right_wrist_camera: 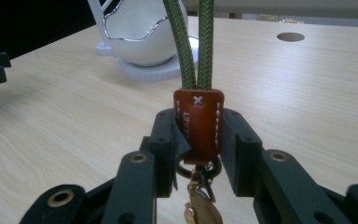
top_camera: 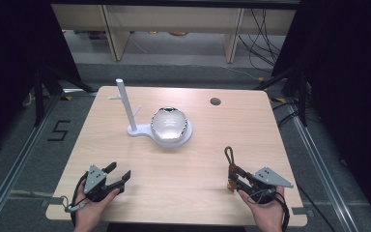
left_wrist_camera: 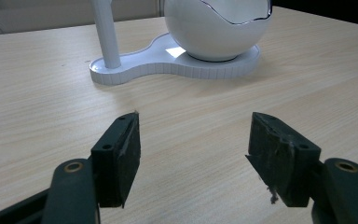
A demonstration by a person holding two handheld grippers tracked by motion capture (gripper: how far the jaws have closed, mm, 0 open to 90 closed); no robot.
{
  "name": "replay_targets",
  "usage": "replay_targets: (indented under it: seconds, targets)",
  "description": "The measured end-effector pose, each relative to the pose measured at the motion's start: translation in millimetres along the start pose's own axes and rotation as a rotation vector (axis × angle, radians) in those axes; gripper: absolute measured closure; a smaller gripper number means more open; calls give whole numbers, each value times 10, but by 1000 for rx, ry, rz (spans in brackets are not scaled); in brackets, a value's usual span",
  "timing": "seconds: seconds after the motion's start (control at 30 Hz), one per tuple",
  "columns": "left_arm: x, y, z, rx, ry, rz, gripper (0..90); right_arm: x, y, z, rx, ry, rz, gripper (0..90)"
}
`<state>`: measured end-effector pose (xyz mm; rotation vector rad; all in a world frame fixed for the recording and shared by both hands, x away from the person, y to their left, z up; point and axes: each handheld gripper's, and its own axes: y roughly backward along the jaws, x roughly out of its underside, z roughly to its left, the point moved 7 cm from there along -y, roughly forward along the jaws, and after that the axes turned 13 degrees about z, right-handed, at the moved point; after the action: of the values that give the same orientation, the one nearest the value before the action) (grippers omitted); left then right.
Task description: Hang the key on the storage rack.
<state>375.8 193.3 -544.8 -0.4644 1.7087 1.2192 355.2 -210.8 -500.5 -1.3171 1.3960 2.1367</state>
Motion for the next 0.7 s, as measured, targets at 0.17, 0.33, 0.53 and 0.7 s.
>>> replay_targets:
  seconds: [0.17,0.33,0.53,0.7]
  targets:
    - [0,-2,-4,-4,-5,0,337,-26,20,23,3,4,-21,688]
    - [-1,-1,-1,-5,-4,-1,337,-53,12,44,-14,6,-46,688]
    - [-1,-1,-2,-3,-4,0,336,-88,3,77,-25,16,-67,688]
    - [1,2,2,-1,2,2,336,-152,-1,149,-53,21,-87,688]
